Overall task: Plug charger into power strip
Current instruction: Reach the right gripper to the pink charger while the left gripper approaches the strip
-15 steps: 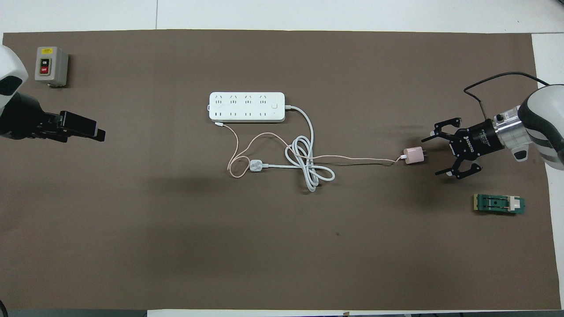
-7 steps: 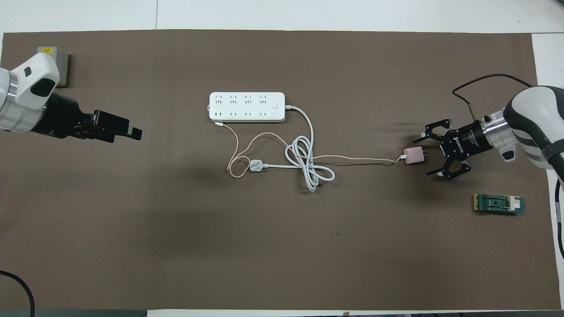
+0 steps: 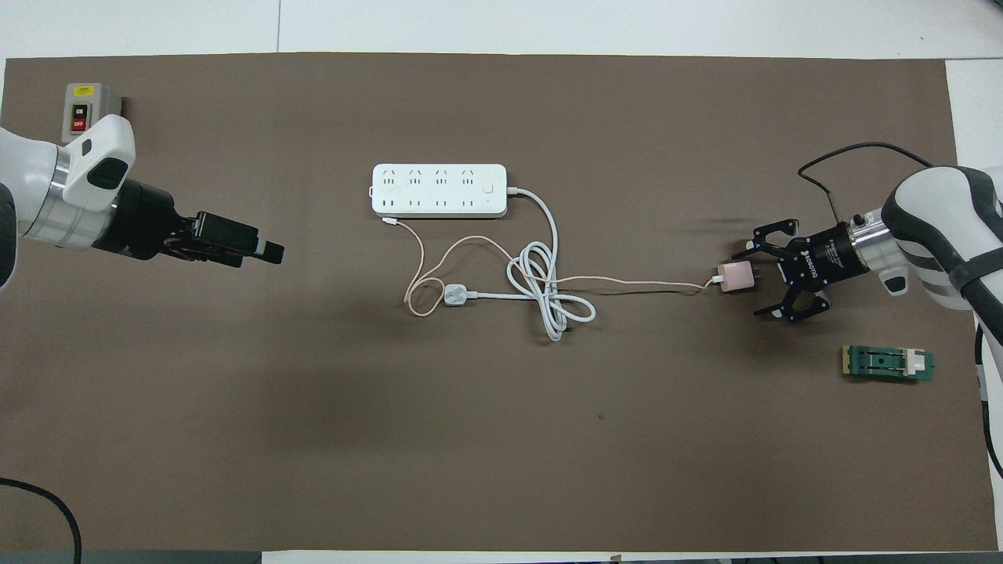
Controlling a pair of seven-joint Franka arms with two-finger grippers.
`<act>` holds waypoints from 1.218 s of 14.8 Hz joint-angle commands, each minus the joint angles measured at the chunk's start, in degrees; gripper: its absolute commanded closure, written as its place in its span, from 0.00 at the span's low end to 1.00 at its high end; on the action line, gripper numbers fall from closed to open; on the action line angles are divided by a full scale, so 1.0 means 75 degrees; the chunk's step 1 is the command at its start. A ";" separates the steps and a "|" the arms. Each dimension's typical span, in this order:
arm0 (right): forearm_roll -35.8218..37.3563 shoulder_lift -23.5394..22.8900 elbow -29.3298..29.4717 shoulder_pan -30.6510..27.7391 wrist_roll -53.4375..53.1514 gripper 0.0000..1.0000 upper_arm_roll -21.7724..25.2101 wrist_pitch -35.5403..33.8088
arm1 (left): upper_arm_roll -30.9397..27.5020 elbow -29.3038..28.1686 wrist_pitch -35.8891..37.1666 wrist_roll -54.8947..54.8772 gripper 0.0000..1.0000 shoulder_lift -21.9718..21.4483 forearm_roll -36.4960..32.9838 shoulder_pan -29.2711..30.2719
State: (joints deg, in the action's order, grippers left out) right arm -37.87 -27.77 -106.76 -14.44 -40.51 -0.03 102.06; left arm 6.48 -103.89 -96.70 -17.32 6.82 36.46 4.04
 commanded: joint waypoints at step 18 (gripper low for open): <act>-0.0389 0.0128 0.0100 0.0167 0.0353 1.00 0.0003 -0.0036 | -0.0044 -0.0339 -0.0419 -0.0268 0.00 0.0601 0.4217 -0.1006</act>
State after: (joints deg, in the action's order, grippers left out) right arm -39.76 -26.91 -108.08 -13.76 -36.85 -0.04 103.53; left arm 6.71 -105.76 -98.47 -18.15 10.40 63.12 -1.50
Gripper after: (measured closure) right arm 0.524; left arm 0.000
